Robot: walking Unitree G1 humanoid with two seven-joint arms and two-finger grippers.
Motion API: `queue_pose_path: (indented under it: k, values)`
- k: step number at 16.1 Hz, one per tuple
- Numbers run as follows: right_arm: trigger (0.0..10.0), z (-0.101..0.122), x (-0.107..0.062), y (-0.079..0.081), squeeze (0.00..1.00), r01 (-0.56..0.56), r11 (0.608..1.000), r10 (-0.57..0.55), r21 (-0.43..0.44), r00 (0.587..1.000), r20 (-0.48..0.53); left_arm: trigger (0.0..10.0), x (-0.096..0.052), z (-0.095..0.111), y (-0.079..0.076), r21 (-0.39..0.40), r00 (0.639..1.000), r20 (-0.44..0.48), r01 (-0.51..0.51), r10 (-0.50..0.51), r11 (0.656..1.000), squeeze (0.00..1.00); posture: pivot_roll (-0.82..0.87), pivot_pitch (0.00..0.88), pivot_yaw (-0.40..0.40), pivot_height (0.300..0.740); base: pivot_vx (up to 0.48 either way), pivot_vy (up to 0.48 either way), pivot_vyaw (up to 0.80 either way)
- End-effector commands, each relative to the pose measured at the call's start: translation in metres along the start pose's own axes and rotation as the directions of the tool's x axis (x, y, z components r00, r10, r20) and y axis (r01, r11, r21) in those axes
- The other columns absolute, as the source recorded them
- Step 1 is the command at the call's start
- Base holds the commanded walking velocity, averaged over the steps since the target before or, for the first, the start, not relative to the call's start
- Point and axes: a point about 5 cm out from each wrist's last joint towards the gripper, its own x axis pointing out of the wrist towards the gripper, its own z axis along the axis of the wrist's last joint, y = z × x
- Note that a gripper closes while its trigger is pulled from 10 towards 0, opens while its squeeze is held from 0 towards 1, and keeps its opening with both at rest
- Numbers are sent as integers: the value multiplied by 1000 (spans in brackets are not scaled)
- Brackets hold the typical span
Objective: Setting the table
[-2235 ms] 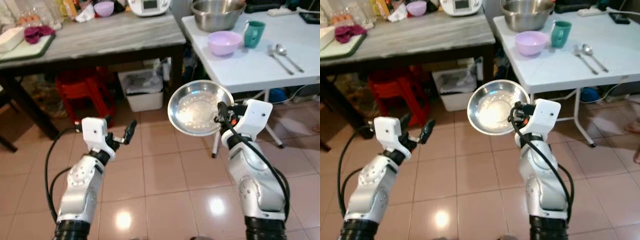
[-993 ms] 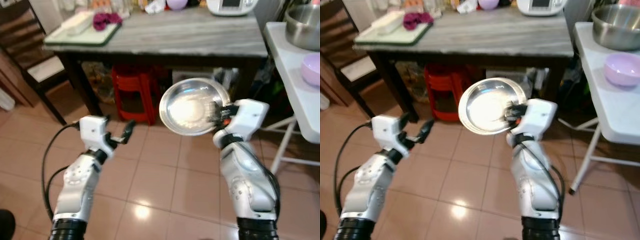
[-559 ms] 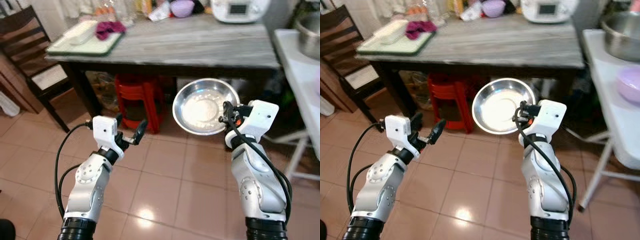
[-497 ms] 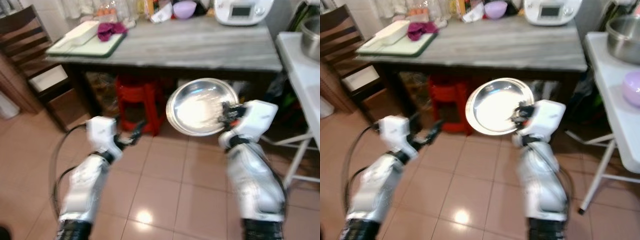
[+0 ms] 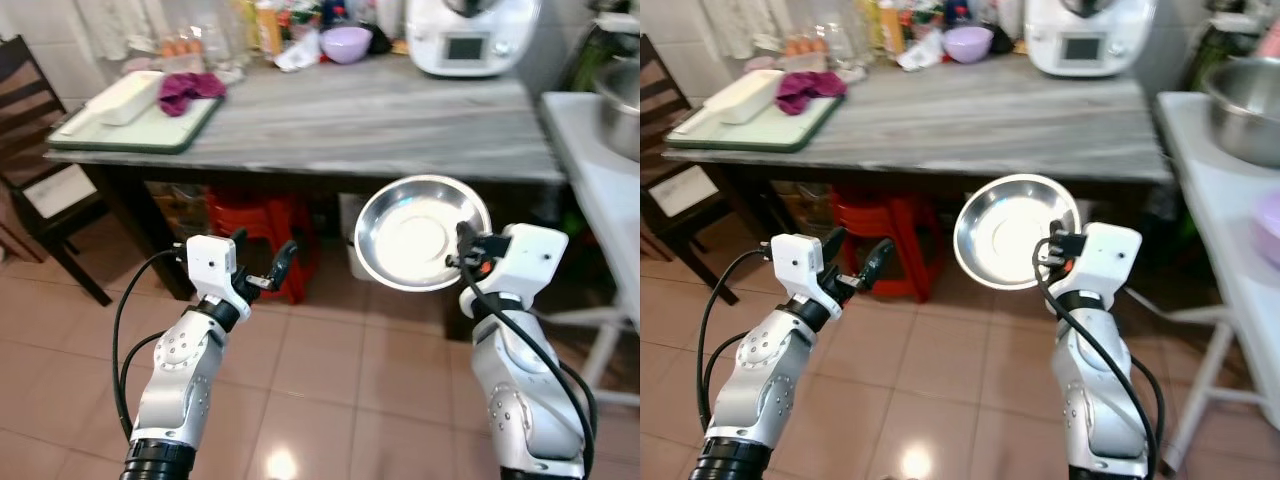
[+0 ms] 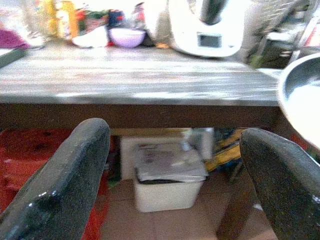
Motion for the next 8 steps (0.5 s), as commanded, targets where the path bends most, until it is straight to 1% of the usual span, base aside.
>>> queue_pose_path:
  k: [1, 5, 8]
  values:
    - [10000, 4, -2, 4, 0, -17, 1000, 17, 4, 1000, 17, 10000, -1, 1, 2, 5, 1000, -3, -2, 2, 1000, 0, -217, 104, 92, 740, 480, 0, 0]
    - [10000, 6, -2, 3, 0, -19, 1000, 19, -5, 999, 27, 10000, 1, 2, 0, 2, 1000, 0, 4, -4, 1000, 0, -222, 107, 94, 740, 480, 0, 0]
    - [10000, 7, 0, 6, 0, -29, 1000, 29, -6, 999, 31, 10000, 1, 2, 0, 0, 1000, 2, 3, -3, 1000, 0, -218, 106, 90, 740, 480, 0, 0]
